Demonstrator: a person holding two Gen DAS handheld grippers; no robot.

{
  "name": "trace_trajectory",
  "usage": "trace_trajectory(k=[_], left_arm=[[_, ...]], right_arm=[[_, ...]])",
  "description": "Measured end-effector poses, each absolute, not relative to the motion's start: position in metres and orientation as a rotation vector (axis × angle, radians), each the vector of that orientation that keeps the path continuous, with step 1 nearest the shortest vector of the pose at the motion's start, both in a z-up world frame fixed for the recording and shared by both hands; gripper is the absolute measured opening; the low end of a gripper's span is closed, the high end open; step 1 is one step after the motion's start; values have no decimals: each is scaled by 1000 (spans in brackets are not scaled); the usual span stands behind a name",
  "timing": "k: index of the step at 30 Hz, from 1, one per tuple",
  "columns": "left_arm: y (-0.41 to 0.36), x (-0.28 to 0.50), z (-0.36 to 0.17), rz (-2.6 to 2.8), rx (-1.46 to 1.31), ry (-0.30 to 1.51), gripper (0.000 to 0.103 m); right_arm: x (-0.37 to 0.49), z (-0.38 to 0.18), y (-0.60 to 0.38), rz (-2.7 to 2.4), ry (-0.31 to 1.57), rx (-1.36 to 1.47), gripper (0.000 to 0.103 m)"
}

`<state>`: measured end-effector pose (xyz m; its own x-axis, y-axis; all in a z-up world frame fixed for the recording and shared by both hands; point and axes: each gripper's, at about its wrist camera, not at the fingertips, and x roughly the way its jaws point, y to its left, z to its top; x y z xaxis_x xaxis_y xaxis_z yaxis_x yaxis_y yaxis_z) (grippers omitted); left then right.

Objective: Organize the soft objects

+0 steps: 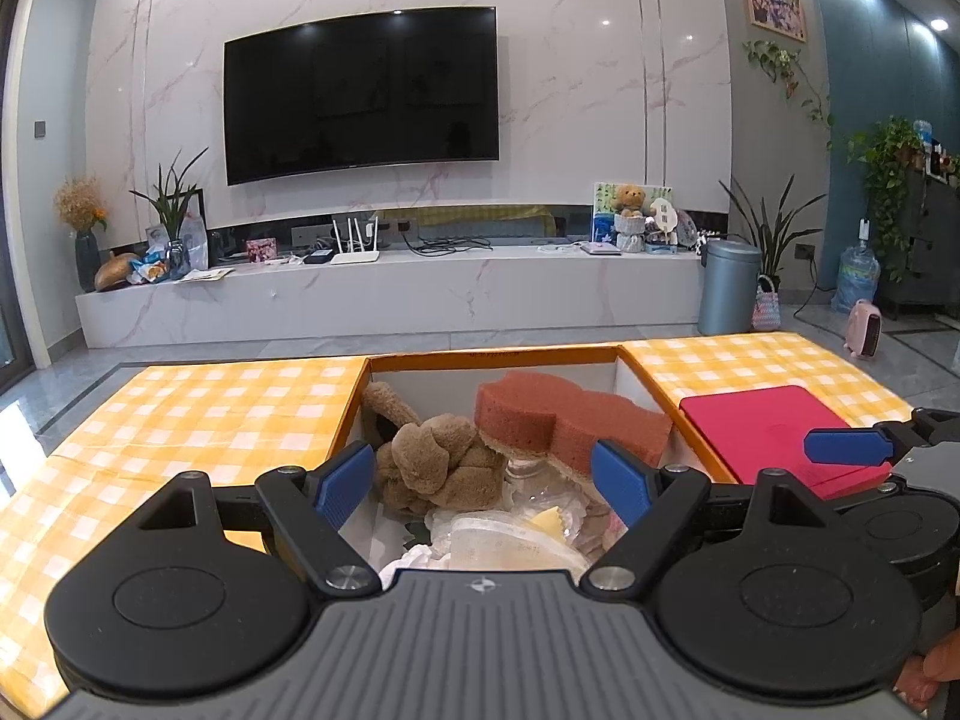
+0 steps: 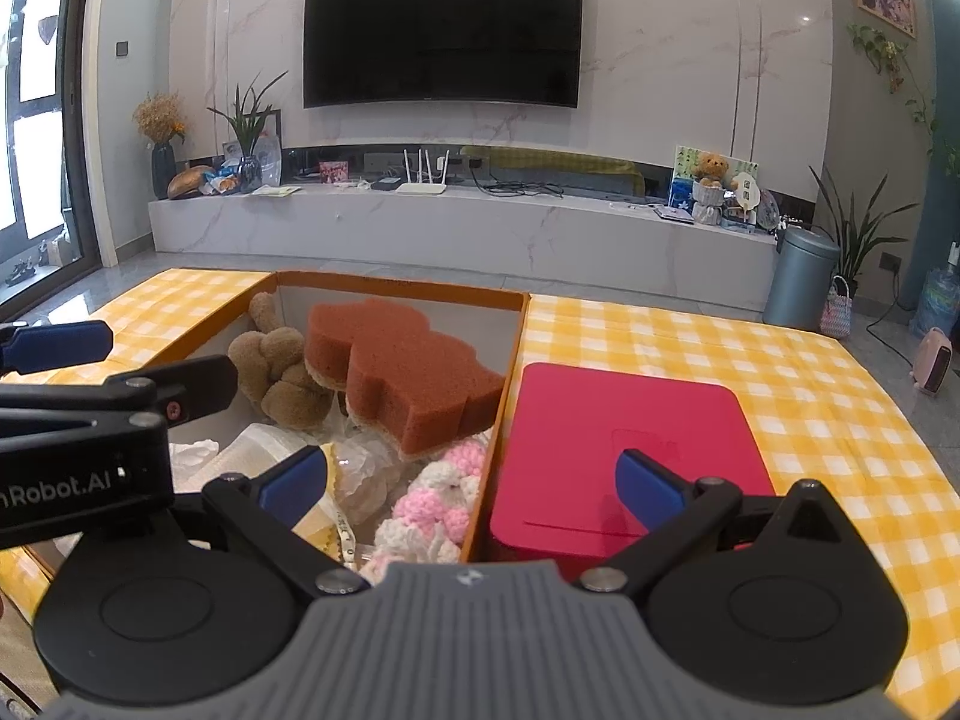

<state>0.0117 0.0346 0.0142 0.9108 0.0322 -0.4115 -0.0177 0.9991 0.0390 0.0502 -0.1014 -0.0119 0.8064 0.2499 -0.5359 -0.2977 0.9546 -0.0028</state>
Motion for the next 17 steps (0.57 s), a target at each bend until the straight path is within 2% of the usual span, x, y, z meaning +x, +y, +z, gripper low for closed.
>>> trace_trajectory(k=[17], left_arm=[[33, 14, 9, 30, 34, 458, 97]], right_arm=[[52, -17, -99, 301, 574, -107, 100]])
